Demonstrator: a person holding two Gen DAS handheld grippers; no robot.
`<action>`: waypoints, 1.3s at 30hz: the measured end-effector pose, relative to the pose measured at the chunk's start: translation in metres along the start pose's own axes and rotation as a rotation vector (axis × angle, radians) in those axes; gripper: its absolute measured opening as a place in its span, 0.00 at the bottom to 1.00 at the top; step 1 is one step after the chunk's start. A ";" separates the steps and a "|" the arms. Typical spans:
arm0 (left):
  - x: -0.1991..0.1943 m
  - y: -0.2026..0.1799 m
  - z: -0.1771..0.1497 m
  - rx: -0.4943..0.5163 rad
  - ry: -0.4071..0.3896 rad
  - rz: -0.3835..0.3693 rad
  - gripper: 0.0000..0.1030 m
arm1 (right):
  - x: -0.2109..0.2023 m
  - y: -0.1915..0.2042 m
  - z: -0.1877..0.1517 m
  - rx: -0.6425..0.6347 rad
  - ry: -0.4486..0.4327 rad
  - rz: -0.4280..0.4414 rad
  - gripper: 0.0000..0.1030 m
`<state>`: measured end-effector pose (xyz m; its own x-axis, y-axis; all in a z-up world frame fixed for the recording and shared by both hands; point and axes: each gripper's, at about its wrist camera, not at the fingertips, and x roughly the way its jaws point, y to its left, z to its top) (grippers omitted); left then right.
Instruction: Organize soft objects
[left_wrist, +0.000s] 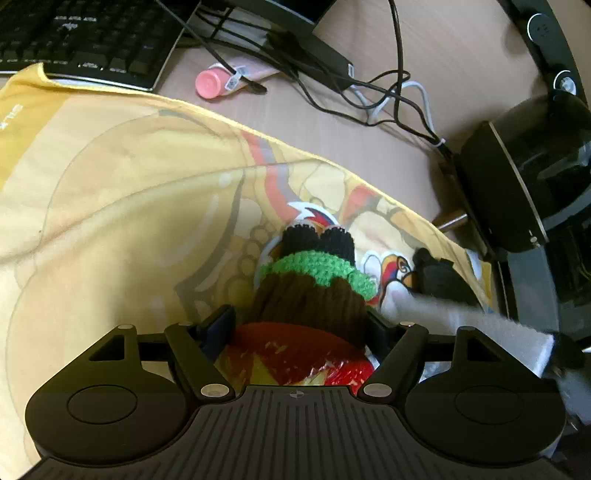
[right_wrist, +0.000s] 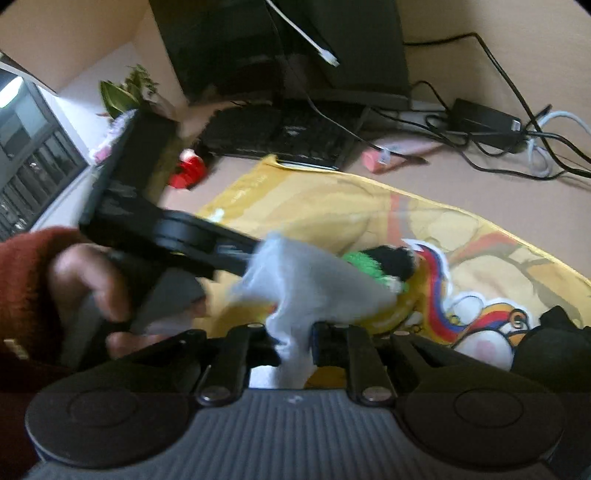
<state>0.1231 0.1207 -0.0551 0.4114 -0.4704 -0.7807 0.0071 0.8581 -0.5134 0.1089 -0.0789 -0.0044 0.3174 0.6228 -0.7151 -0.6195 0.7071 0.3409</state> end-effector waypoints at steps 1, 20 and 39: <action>-0.001 0.001 -0.001 -0.004 -0.003 -0.004 0.77 | 0.003 -0.005 0.001 0.013 0.005 -0.006 0.23; -0.007 0.007 -0.001 0.007 -0.025 0.005 0.88 | -0.034 0.004 -0.028 -0.158 0.085 -0.146 0.50; -0.007 0.002 -0.003 -0.005 -0.030 0.024 0.91 | -0.041 -0.011 -0.038 -0.152 0.044 -0.402 0.16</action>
<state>0.1175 0.1249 -0.0513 0.4384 -0.4431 -0.7820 -0.0080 0.8681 -0.4964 0.0752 -0.1252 -0.0023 0.5261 0.2908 -0.7992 -0.5527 0.8311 -0.0614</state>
